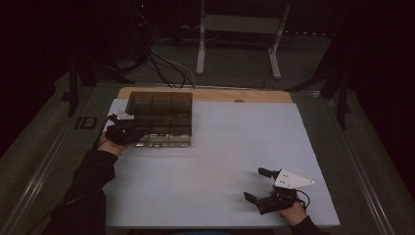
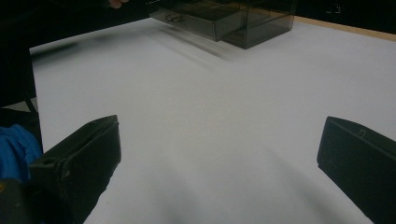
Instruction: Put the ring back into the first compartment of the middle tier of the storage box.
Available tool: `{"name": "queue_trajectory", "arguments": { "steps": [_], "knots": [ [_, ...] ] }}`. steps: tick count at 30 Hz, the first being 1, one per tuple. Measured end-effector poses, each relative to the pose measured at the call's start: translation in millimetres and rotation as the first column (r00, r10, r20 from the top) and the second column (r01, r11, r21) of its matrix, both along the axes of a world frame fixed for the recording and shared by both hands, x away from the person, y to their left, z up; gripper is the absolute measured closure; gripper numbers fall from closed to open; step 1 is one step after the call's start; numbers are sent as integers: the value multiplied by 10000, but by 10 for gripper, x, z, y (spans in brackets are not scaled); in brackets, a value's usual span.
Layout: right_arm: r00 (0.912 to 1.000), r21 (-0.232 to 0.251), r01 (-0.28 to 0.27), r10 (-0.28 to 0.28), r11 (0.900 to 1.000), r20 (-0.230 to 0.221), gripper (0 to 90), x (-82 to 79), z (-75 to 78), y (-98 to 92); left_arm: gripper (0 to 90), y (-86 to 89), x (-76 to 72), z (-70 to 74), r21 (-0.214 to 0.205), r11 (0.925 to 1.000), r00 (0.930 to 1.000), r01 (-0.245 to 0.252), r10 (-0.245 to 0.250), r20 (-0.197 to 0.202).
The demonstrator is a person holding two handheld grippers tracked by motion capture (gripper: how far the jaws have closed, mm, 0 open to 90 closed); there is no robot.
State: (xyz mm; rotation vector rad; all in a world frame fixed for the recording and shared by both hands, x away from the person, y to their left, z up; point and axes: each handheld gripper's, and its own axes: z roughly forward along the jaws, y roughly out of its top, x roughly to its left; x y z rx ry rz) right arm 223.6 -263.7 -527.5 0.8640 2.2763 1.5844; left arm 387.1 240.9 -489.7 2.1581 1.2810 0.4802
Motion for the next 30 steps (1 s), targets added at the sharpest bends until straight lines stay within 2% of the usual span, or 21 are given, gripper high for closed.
{"name": "queue_trajectory", "arguments": {
  "steps": [4, 6, 9, 14, 17, 18, 19, 21, 24, 28, 30],
  "knots": [
    [10000, 12, 15, -15, 10000, -18, 0, 0, -1, 0, 406, -4, -30, 40, 26, 9999, 9999, -126, 126, 40],
    [10000, 3, 11, -11, 10000, -34, 0, 1, -2, 2, 384, -9, -47, 69, 1, 9999, 9999, -133, 133, 100],
    [10000, -17, 14, -14, 10000, -26, 0, 1, -2, 2, 285, -15, -64, 111, -91, 9998, 9999, -165, 165, 15],
    [10000, -26, 24, -25, 10000, -32, 0, 0, -2, 2, 200, -53, -100, 150, -19, 9998, 9998, -181, 181, 4],
    [10000, -19, 33, -33, 10000, -28, 0, -2, -1, 0, 165, -70, -124, 165, -148, 9998, 9999, -119, 118, -18],
    [10000, -22, 40, -40, 10000, -26, 0, -2, -1, 0, 135, -67, -127, 166, -285, 9996, 9999, 64, -67, -122],
    [10000, -21, 42, -42, 10000, -24, 0, -1, -1, -1, 58, -63, -133, 169, -466, 9987, 9997, 216, -223, -126],
    [10000, -33, 52, -52, 10000, -16, 0, -2, 0, 0, 42, -56, -140, 177, -605, 9975, 9992, 354, -365, -166],
    [10000, -33, 57, -57, 10000, 0, 0, -3, 1, -2, 14, -52, -155, 183, -716, 9961, 9987, 507, -509, -14],
    [10000, -24, 62, -62, 10000, 0, 0, 0, 1, -3, 8, -36, -166, 198, -706, 9946, 9971, 759, -752, 126],
    [10000, -19, 60, -60, 10000, -4, 0, 0, 2, -3, 8, -27, -165, 206, -902, 9918, 9959, 901, -897, 84]
  ]
}}
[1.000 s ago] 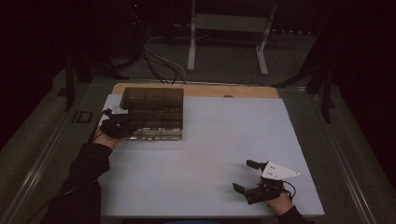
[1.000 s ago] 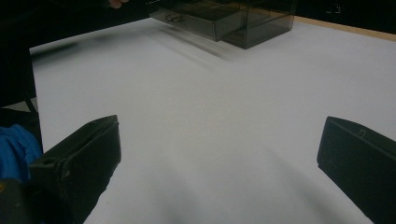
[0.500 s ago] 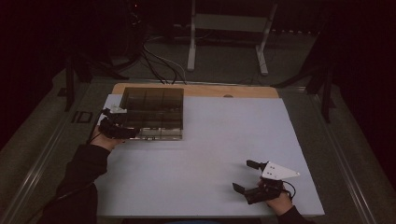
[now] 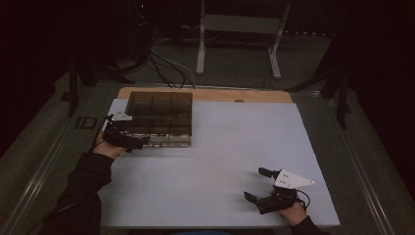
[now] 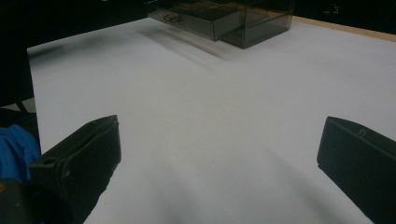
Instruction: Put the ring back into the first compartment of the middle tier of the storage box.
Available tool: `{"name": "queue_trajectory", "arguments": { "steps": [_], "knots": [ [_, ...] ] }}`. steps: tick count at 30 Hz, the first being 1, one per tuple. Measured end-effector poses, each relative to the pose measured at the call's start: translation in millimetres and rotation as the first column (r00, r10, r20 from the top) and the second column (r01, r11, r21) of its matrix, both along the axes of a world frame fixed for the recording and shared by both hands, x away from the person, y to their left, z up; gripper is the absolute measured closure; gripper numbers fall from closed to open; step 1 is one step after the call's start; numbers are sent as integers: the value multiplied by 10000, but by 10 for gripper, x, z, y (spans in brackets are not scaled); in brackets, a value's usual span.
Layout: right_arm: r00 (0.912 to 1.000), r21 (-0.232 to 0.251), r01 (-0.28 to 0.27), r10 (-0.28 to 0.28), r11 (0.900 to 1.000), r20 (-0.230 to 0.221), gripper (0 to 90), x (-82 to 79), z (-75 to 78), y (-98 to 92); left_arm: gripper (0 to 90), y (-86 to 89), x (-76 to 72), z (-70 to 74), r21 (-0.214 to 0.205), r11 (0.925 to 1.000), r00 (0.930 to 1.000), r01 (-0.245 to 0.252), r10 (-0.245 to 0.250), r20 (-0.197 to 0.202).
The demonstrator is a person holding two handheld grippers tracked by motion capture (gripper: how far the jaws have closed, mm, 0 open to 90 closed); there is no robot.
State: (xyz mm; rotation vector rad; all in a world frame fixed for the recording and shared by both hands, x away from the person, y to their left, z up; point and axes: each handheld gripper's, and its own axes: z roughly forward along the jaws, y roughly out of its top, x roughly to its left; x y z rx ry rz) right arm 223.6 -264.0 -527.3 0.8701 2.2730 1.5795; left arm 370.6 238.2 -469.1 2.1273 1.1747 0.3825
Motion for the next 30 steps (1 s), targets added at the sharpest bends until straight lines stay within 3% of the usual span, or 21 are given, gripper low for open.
{"name": "queue_trajectory", "arguments": {
  "steps": [2, 4, 6, 10, 11, 13, 18, 21, 24, 30],
  "knots": [
    [10000, -7, 1, -1, 10000, -1, 0, 0, 0, 0, 8, 2, 6, 11, -84, 9999, 9999, 109, -110, -100],
    [10000, 7, 11, -11, 10000, -4, 0, -1, 1, 0, 8, 0, 4, 26, 104, 9999, 10000, 88, -88, -27],
    [10000, -3, 17, -17, 10000, 1, 0, -2, 0, 0, 8, 6, 2, 44, -118, 9996, 9997, 248, -248, -25],
    [10000, -7, 28, -28, 10000, -2, 0, -4, 0, -2, 8, 6, 0, 73, -53, 9993, 9993, 367, -367, -35],
    [10000, 7, 29, -29, 10000, -11, 0, -2, 1, -2, 8, 12, -2, 96, -204, 9987, 9989, 474, -474, -30],
    [10000, -2, 15, -15, 10000, 2, 0, -1, 0, -1, 8, 18, -21, 113, -449, 9964, 9968, 724, -707, 369],
    [10000, 15, 42, -42, 10000, -14, 0, 3, -2, -3, 8, 18, -33, 157, -646, 9939, 9946, 899, -862, 581],
    [10000, 39, 11, -11, 10000, -4, 0, 1, 3, 0, 8, 0, -48, 198, -850, 9886, 9909, 1244, -1194, 619],
    [10000, 47, 6, -6, 10000, -5, 0, 3, 3, -1, 8, -13, -55, 213, -838, 9876, 9898, 1325, -1275, 630],
    [10000, 66, 16, -16, 10000, -2, 0, -1, 5, -3, 9, -40, -103, 225, -1232, 9784, 9844, 1661, -1571, 797]
  ]
}}
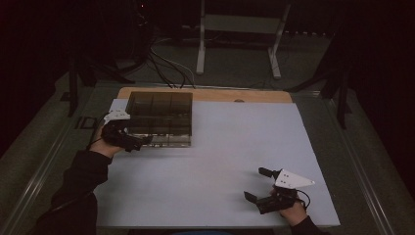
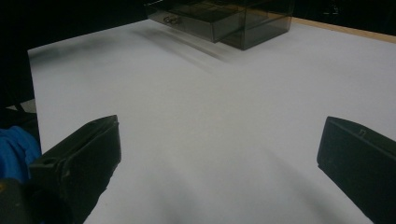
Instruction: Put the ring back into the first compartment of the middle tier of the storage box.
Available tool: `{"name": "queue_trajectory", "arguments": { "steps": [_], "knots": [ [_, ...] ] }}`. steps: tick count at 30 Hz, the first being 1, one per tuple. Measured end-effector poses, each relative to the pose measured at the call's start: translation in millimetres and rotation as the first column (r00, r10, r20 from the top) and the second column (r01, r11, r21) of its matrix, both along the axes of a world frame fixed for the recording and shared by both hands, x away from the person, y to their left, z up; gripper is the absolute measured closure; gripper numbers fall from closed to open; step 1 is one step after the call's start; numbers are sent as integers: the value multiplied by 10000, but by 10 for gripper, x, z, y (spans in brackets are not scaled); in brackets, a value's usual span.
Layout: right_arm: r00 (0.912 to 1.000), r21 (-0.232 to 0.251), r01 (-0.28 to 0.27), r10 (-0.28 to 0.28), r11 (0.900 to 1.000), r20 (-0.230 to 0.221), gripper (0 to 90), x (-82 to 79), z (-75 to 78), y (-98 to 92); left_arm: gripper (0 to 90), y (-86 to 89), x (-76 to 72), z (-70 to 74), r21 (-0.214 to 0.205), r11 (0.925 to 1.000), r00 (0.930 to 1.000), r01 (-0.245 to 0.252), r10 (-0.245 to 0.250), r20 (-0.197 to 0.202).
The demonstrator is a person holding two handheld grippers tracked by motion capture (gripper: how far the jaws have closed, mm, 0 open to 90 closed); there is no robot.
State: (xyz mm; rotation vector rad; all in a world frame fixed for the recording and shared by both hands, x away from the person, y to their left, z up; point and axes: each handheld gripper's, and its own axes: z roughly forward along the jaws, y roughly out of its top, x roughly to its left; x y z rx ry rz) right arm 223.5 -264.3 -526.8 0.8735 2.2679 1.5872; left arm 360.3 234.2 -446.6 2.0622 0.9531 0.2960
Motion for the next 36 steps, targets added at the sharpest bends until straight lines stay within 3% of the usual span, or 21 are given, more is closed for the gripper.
{"name": "queue_trajectory", "arguments": {
  "steps": [2, 7, 11, 18, 19, 28, 32, 36],
  "knots": [
    [10000, -28, -11, 11, 10000, -3, 0, 0, -1, 3, 8, -15, -52, -9, -232, 9993, 9995, 280, -277, 117],
    [10000, -48, -5, 5, 10000, 9, 0, 1, -3, 4, 9, -17, -134, 1, -403, 9980, 9985, 493, -483, 252],
    [10000, -57, -7, 7, 10000, 13, 0, 0, -3, 7, 9, 12, -199, 33, -848, 9945, 9979, 610, -591, 249],
    [10000, -85, -9, 9, 10000, 18, 0, 0, -4, 11, 9, 11, -333, 47, -981, 9906, 9950, 952, -918, 386],
    [10000, -82, -8, 8, 10000, 13, 0, 0, -4, 10, 9, 1, -376, 40, -1161, 9879, 9943, 1032, -991, 404],
    [10000, -90, 4, -4, 10000, 25, 0, -1, -4, 10, 9, -70, -533, 23, -1087, 9833, 9876, 1456, -1379, 753],
    [10000, -99, 5, -5, 10000, 26, 0, -1, -4, 10, 9, -128, -646, -22, -1103, 9771, 9808, 1819, -1723, 911],
    [10000, -104, 7, -6, 9999, 18, 0, -1, -4, 11, 9, -153, -705, -47, -1205, 9736, 9784, 1939, -1829, 961]
  ]
}}
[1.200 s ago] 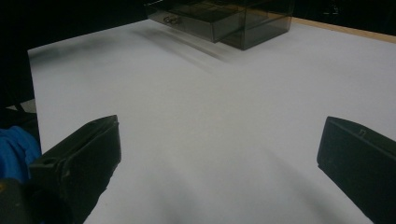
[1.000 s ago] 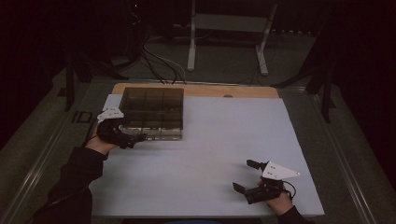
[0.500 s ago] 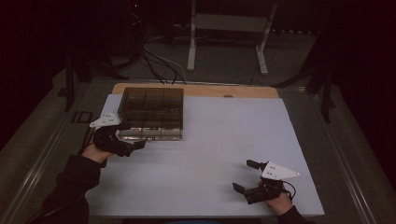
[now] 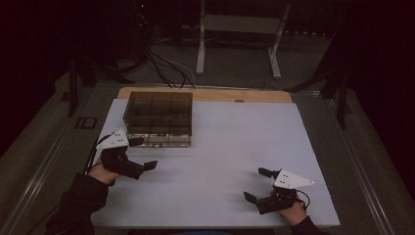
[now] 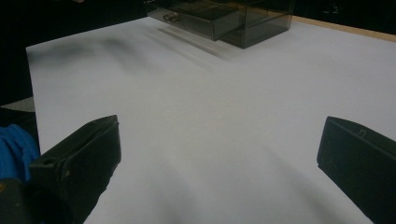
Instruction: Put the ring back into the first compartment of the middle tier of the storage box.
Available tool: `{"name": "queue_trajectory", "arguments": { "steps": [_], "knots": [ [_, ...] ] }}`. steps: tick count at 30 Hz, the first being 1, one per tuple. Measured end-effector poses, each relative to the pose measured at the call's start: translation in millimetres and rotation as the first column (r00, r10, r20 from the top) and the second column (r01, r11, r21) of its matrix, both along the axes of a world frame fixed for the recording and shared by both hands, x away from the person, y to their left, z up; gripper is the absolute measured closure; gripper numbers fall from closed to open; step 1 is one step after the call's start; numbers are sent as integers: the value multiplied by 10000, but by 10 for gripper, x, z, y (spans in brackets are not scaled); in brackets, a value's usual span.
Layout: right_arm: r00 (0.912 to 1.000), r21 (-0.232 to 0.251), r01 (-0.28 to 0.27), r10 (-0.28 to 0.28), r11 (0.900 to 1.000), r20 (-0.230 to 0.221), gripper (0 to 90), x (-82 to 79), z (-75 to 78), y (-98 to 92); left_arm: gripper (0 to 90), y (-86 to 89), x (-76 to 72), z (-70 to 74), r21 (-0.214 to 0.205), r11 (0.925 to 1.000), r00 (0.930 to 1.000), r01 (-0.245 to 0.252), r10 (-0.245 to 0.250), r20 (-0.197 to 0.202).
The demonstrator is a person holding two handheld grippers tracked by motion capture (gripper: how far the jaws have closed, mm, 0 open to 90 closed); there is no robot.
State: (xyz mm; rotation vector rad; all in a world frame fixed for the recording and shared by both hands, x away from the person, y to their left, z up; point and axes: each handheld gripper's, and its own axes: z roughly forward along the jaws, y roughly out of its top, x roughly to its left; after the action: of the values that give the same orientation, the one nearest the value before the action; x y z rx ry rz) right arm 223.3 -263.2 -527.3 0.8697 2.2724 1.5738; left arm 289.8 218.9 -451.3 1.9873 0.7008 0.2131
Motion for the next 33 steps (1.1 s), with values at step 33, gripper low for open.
{"name": "queue_trajectory", "arguments": {
  "steps": [33],
  "knots": [
    [9999, -70, -89, 88, 9999, -56, 0, 0, -9, 13, 9, -97, -420, -591, 475, 9950, 9951, 881, -857, -499]
  ]
}}
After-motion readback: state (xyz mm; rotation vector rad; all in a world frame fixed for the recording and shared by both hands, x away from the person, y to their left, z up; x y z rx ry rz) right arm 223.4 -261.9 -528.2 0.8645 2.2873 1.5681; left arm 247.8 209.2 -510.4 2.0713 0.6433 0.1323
